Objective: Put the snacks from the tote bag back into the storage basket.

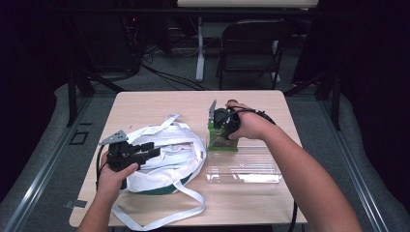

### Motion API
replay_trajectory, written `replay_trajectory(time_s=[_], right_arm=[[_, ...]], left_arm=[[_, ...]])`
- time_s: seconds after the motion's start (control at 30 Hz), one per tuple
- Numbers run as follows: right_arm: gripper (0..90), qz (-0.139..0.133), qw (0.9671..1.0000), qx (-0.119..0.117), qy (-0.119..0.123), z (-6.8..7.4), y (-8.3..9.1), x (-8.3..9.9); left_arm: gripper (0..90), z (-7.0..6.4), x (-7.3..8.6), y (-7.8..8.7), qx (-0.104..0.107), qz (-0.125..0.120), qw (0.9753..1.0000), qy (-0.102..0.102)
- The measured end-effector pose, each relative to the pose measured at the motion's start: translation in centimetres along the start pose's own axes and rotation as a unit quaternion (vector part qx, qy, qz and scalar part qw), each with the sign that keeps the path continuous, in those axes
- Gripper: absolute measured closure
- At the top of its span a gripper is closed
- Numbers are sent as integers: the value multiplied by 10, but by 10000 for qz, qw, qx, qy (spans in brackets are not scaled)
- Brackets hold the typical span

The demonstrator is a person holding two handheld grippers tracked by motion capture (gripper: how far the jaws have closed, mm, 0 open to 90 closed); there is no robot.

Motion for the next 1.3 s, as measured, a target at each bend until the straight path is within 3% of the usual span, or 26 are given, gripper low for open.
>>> replay_trajectory(time_s=[1.3], right_arm=[[406,-171,9992,325,-150,-7,18,-1]], left_arm=[[528,0,-1,2,-2,-28,10000,19]])
Point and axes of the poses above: each handheld gripper's, and its own axes: y roughly backward along the jaws, x roughly out of its underside, z roughly to its left, the point moved 6 cm from there along -y, roughly forward along the jaws, and after that the axes turned 14 degrees about y, right-handed, at the moved point
